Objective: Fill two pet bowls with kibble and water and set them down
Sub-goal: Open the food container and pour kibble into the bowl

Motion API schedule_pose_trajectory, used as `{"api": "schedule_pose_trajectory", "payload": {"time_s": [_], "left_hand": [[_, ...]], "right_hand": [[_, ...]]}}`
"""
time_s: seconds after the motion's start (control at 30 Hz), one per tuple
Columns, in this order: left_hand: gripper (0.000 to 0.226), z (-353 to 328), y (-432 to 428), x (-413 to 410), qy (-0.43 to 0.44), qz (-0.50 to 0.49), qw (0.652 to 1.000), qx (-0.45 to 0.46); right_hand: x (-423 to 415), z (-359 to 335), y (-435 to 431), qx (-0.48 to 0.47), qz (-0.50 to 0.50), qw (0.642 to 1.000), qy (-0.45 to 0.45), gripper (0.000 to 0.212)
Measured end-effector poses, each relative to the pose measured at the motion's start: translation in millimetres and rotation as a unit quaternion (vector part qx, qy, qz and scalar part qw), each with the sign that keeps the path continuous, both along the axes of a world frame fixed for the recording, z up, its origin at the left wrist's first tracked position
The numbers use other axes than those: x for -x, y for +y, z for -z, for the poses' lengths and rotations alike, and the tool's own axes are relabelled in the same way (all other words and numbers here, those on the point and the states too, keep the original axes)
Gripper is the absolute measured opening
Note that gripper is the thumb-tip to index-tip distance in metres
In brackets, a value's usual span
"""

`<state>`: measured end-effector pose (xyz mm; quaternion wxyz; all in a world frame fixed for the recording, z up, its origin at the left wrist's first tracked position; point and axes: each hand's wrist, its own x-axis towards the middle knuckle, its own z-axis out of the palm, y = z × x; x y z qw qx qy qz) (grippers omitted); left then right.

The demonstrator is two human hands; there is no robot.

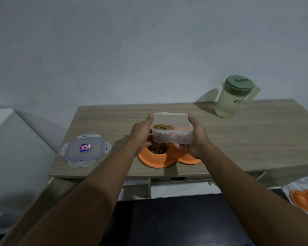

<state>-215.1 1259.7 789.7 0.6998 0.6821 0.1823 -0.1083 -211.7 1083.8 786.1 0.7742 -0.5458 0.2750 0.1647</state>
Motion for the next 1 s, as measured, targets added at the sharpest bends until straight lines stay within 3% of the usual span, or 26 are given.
{"api": "schedule_pose_trajectory", "payload": {"time_s": [0.13,0.3,0.4,0.47,0.57,0.63,0.73,0.8,1.0], "left_hand": [[0.017,-1.7,5.3,-4.8,0.003,-0.033,0.998,0.057],[0.027,-1.4,23.0,-9.0,-0.039,-0.09,0.993,0.058],[0.045,-2.7,35.8,-12.7,-0.047,-0.122,0.991,0.038],[0.046,-7.0,46.5,-12.8,-0.047,-0.139,0.989,0.026],[0.019,-14.2,60.2,-13.1,-0.035,-0.13,0.988,0.074],[0.023,-12.6,75.8,-16.9,-0.04,-0.125,0.989,0.064],[0.019,-4.3,101.9,-24.3,-0.065,-0.145,0.987,0.014],[0.028,2.5,121.0,-35.5,-0.062,-0.155,0.986,-0.003],[0.019,24.9,175.2,-59.3,-0.036,-0.076,0.996,-0.039]], "right_hand": [[-4.5,-6.4,7.8,0.064,-0.01,0.998,0.004,0.063],[-11.0,-13.6,20.0,0.15,-0.022,0.987,-0.053,0.04],[-14.0,-18.4,33.0,0.168,-0.047,0.98,-0.099,0.023],[-16.5,-17.4,44.5,0.161,-0.073,0.977,-0.121,0.016],[-19.7,-10.8,57.3,0.172,-0.084,0.969,-0.159,0.028],[-20.4,-6.1,71.9,0.183,-0.095,0.962,-0.18,0.041],[-21.9,-3.0,97.1,0.195,-0.082,0.957,-0.199,0.045],[-26.9,-0.3,116.3,0.203,-0.068,0.956,-0.202,0.048],[-49.3,21.8,170.0,0.252,-0.042,0.95,-0.182,0.026]]}}
